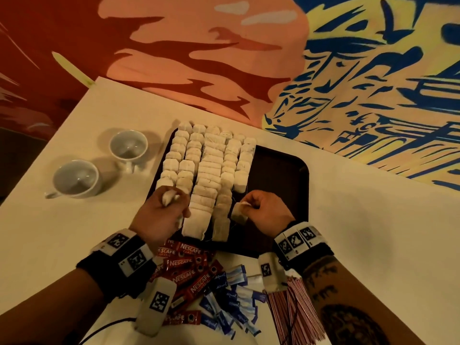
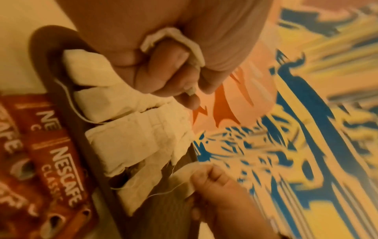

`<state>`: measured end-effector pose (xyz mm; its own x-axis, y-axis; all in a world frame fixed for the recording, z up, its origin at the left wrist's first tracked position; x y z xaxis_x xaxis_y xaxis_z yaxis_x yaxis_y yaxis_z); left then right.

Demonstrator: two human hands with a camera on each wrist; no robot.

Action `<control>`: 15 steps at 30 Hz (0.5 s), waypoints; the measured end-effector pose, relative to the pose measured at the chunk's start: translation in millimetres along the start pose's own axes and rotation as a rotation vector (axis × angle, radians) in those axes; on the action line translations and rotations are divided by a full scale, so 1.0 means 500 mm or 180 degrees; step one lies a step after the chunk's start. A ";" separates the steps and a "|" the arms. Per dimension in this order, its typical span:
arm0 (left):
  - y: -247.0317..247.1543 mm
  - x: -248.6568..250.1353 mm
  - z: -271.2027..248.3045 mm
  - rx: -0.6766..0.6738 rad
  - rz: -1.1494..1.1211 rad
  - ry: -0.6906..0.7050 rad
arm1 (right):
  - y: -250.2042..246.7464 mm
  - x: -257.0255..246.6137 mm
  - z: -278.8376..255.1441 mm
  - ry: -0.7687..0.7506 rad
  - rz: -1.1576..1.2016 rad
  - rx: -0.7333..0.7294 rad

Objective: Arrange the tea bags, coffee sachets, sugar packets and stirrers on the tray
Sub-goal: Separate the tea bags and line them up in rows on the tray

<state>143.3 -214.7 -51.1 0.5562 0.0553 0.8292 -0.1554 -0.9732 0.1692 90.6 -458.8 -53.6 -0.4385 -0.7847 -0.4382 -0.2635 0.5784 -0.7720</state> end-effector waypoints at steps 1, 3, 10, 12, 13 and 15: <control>-0.009 -0.003 0.000 0.0098 -0.0192 -0.0077 | 0.004 0.003 0.012 -0.0003 -0.0168 -0.0145; -0.021 -0.005 -0.001 0.0185 -0.0247 -0.0126 | 0.010 0.005 0.036 -0.0022 -0.0462 -0.0317; -0.034 -0.007 0.000 0.0200 -0.0194 -0.0052 | -0.005 0.011 0.115 0.0202 -0.0770 -0.0079; -0.033 -0.004 0.003 0.0168 -0.0239 -0.0081 | -0.011 0.012 0.130 0.0258 -0.0802 -0.0009; -0.034 -0.003 0.005 0.0172 -0.0265 -0.0093 | -0.014 0.012 0.136 0.0283 -0.0810 0.0020; -0.035 0.000 0.008 0.0213 -0.0301 -0.0102 | -0.018 0.012 0.147 0.0334 -0.0803 0.0051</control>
<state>149.2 -198.5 -55.9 0.5918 0.1414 0.7936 -0.0468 -0.9768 0.2089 153.4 -485.0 -83.3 -0.4477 -0.8755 -0.1817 -0.3624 0.3634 -0.8583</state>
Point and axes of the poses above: each hand's wrist, its own z-axis towards the middle knuckle, its own y-axis out of the palm, x = y × z, the point moved 5 cm from there along z, towards the middle knuckle, and after that the axes turned 12 degrees about -z, right-handed, at the moved point
